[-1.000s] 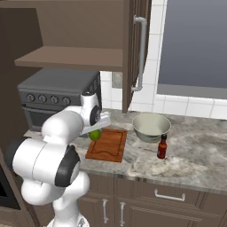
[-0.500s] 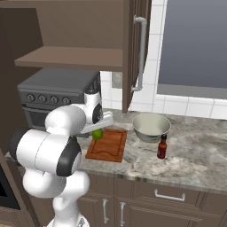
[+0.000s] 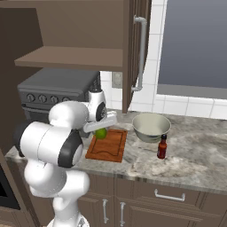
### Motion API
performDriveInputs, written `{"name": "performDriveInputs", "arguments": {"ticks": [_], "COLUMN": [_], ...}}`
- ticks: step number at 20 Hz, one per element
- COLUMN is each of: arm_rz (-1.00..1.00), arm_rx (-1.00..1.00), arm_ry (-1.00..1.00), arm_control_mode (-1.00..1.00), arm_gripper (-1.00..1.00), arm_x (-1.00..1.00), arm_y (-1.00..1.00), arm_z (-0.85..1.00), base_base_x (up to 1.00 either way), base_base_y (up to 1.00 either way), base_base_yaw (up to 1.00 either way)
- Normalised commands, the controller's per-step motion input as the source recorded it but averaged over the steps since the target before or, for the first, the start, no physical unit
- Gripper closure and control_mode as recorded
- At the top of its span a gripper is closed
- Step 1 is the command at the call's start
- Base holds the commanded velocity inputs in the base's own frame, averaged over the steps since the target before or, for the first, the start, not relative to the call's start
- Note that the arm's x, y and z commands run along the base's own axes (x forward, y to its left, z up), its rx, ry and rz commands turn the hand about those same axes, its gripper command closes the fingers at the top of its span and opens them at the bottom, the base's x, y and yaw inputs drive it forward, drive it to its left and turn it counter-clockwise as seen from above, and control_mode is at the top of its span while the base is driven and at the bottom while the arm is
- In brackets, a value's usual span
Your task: Open the cabinet. Place the bowl and condiment on the counter. Then place the lime and garlic on the cutting board.
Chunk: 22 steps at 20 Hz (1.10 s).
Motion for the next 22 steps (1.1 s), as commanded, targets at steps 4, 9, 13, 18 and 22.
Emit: {"name": "performDriveInputs", "arguments": {"ticks": [4, 9, 13, 18, 22], "arm_rz": [0.07, 0.07, 0.08, 0.08, 0.06], "arm_rx": [0.0, 0.0, 0.0, 0.0, 0.0], "arm_ry": [0.05, 0.05, 0.04, 0.05, 0.02], "arm_control_mode": [-1.0, -1.0, -1.0, -1.0, -1.0], "arm_gripper": [1.0, 1.0, 1.0, 1.0, 1.0], "arm_x": [0.06, 0.18, 0.12, 0.2, 0.3], "arm_y": [-0.24, -0.31, -0.36, -0.23, -0.01], "arm_z": [-0.11, -0.11, -0.02, -0.02, -0.05], "base_base_x": [0.0, 0.0, 0.0, 0.0, 0.0], "base_base_y": [0.0, 0.0, 0.0, 0.0, 0.0], "base_base_yaw": [0.0, 0.0, 0.0, 0.0, 0.0]}}
